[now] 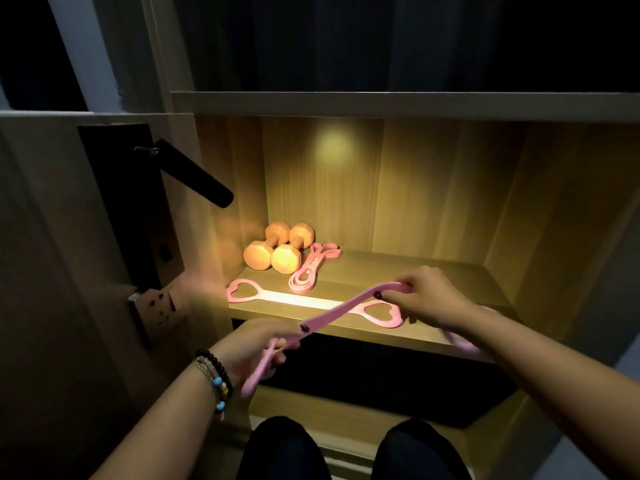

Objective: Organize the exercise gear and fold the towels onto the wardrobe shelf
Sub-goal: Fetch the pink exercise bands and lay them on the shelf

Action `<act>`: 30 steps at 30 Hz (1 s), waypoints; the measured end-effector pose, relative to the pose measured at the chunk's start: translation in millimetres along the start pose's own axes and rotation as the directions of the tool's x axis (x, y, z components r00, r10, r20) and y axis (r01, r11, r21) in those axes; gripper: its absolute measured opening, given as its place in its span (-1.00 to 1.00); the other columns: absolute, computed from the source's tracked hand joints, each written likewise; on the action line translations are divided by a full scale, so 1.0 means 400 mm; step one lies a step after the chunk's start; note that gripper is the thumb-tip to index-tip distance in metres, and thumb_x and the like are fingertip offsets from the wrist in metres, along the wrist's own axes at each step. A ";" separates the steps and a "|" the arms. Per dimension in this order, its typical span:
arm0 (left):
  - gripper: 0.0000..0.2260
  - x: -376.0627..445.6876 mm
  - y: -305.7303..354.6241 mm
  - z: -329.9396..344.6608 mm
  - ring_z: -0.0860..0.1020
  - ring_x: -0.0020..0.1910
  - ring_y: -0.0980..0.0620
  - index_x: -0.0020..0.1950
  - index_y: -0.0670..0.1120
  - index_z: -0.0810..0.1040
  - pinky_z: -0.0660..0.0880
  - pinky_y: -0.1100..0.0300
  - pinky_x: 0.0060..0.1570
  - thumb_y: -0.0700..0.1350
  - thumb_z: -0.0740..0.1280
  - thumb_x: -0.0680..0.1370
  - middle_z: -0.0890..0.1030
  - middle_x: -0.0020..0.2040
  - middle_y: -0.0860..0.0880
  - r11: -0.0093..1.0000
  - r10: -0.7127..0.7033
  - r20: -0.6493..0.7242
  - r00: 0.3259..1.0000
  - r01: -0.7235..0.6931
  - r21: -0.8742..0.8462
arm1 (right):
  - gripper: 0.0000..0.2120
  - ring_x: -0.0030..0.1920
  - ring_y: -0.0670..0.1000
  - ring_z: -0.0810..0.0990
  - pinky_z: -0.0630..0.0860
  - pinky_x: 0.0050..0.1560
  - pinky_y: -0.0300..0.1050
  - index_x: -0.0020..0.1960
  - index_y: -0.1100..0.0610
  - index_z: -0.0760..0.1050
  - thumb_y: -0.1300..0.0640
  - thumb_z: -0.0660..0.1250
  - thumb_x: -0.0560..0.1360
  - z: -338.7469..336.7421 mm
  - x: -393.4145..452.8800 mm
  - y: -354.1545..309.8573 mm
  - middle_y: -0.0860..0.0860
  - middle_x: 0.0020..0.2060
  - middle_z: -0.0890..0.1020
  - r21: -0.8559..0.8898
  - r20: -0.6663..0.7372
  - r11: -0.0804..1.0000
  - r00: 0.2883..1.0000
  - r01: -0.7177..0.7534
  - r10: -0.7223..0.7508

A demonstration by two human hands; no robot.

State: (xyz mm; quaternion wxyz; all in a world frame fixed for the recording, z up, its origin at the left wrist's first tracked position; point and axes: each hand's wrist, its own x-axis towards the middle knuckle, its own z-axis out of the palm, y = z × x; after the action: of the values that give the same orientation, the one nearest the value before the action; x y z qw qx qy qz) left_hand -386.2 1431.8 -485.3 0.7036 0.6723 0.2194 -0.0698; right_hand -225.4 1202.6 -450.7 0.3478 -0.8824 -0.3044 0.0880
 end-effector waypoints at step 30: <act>-0.64 0.381 0.091 -0.105 0.44 0.22 -0.12 0.35 -0.12 0.31 0.41 0.05 0.11 -0.13 0.28 0.57 0.43 0.25 -0.12 -0.473 0.475 0.112 0.873 0.146 0.869 | -0.73 -0.20 -0.18 0.51 0.44 -0.25 -0.35 -0.10 -0.11 0.39 0.00 0.47 0.35 0.010 0.105 0.321 -0.17 -0.08 0.36 -0.404 0.037 0.912 0.998 0.067 -0.057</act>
State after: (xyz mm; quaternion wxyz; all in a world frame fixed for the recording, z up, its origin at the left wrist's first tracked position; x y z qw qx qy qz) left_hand -244.7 1505.8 -513.2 -0.2570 0.9641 0.0606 0.0272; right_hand -132.3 1156.4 -536.9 0.1565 -0.9240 -0.3481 0.0227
